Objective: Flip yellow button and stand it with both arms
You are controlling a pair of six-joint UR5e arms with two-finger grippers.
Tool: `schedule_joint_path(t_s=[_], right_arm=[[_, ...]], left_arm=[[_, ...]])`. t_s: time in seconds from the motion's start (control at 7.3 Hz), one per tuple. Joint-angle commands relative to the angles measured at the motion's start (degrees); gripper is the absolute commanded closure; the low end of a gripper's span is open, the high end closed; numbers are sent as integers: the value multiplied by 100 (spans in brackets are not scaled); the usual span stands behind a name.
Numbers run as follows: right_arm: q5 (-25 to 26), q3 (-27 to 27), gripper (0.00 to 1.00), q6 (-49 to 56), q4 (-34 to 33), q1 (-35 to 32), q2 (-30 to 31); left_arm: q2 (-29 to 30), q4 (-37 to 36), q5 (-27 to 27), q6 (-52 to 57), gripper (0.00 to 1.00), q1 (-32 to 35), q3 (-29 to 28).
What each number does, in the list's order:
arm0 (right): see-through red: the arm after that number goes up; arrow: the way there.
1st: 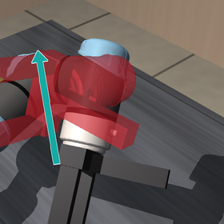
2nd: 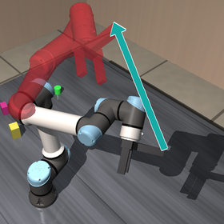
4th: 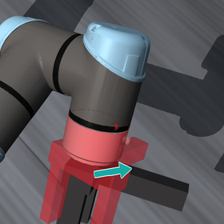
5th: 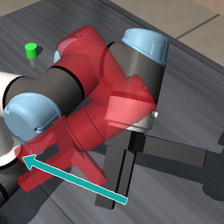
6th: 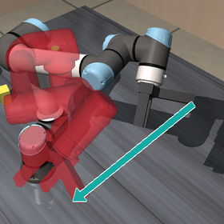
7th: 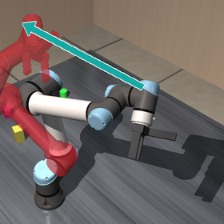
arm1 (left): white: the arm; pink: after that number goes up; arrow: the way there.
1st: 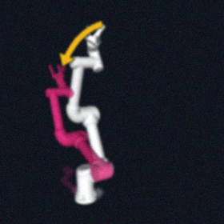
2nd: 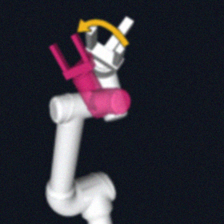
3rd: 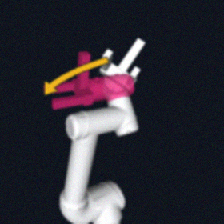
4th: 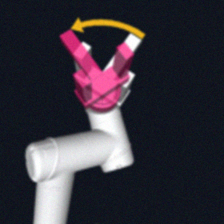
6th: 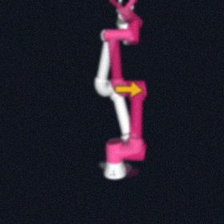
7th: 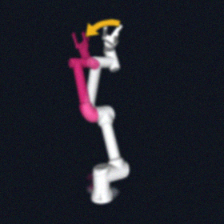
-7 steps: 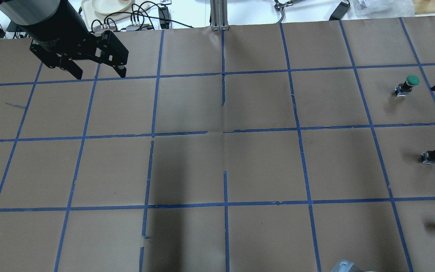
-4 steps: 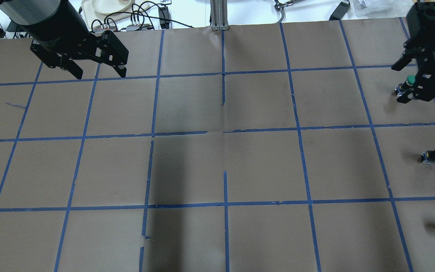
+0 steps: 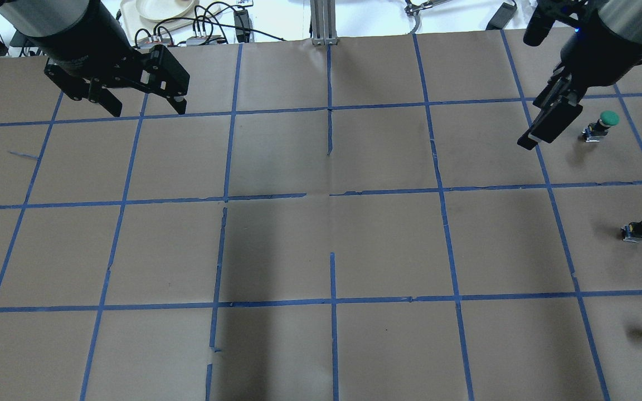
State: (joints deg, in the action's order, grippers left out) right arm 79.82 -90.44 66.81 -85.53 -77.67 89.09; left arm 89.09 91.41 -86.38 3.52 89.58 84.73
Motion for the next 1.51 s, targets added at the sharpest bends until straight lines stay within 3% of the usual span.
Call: schedule_joint_path(t_s=[0.0, 0.41, 0.82, 0.96, 1.37], right_arm=[[42, 79, 0, -1317, 202, -90, 38], [33, 343, 0, -2677, 563, -440, 29], [796, 676, 0, -4706, 572, -1099, -32], [816, 877, 0, -5200, 581, -1188, -145], [807, 1196, 0, -5811, 555, -1425, -392]], left_arm=[[-14, 9, 16, 0, 0, -54, 9], [3, 9, 33, -9, 0, -64, 0], [12, 9, 25, -9, 0, -64, 0], [12, 9, 25, -9, 0, -64, -9], [12, 0, 25, 0, 0, -72, -9]])
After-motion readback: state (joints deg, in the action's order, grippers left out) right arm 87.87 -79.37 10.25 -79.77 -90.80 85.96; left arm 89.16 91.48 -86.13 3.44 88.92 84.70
